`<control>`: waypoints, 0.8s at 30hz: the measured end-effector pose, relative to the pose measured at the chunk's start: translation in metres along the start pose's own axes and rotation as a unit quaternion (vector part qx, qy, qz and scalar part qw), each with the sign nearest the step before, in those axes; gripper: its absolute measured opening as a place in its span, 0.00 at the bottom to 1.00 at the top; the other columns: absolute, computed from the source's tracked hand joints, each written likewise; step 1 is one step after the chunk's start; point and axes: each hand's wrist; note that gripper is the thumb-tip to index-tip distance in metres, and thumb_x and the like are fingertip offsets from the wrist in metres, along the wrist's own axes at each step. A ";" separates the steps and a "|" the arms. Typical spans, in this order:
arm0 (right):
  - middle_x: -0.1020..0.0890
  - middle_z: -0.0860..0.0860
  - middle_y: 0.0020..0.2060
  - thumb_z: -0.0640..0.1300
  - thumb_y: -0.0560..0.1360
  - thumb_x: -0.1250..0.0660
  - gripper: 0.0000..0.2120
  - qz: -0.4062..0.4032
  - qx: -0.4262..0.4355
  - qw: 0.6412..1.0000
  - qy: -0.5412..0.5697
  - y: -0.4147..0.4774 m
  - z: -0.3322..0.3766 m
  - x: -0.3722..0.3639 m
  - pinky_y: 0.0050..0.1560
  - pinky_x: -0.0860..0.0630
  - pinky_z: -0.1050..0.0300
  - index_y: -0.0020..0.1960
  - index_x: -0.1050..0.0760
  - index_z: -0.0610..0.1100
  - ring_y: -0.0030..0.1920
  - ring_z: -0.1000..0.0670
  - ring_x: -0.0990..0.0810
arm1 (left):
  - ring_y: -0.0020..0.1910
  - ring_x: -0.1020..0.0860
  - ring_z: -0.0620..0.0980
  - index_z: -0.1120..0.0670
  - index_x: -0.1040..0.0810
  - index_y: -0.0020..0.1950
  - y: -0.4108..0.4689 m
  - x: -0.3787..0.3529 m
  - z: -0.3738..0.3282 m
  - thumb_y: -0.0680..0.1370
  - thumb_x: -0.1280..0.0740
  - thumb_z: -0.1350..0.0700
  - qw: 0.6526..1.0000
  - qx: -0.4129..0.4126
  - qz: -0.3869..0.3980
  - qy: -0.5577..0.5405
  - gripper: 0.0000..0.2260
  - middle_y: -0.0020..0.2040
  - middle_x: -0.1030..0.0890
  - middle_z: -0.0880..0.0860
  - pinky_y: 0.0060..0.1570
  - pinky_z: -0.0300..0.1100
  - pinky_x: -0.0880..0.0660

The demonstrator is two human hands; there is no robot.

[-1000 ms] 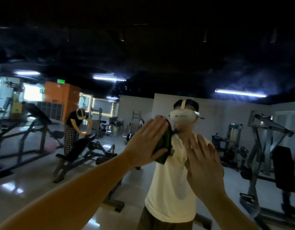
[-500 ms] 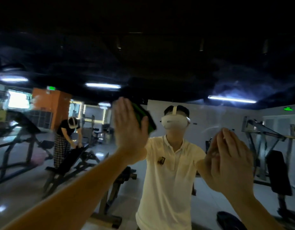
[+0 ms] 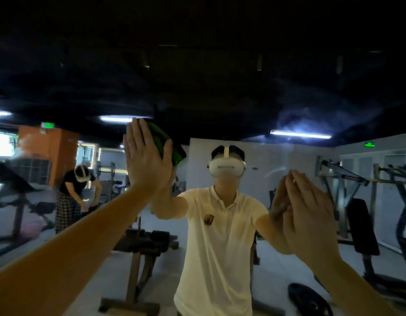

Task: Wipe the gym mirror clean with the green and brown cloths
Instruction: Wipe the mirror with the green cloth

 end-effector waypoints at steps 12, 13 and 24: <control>0.31 0.37 0.76 0.44 0.79 0.48 0.28 -0.037 -0.022 0.998 0.042 0.025 -0.076 0.005 0.76 0.38 0.35 0.77 0.33 0.34 0.75 0.36 0.32 | 0.84 0.56 0.55 0.59 0.50 0.84 -0.082 -0.044 -0.229 0.86 0.47 0.42 0.907 -0.404 0.117 -0.012 0.32 0.85 0.50 0.59 0.82 0.52 0.59; 0.31 0.37 0.76 0.45 0.80 0.48 0.28 -0.037 -0.014 0.999 0.034 0.024 -0.078 0.003 0.77 0.40 0.37 0.76 0.33 0.34 0.75 0.36 0.32 | 0.84 0.56 0.54 0.57 0.51 0.85 -0.076 -0.039 -0.217 0.86 0.46 0.42 0.911 -0.396 0.112 -0.004 0.33 0.85 0.51 0.58 0.82 0.52 0.59; 0.31 0.36 0.76 0.45 0.79 0.51 0.29 -0.041 -0.007 0.999 -0.001 0.022 -0.075 -0.007 0.77 0.46 0.40 0.75 0.32 0.32 0.77 0.37 0.35 | 0.84 0.56 0.59 0.62 0.57 0.84 -0.020 -0.011 -0.089 0.83 0.57 0.43 0.994 0.106 0.000 -0.019 0.34 0.84 0.56 0.62 0.81 0.59 0.53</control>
Point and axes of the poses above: each hand's wrist, its own y-axis towards the middle knuckle, its own x-axis out of the back of the hand, z = x × y
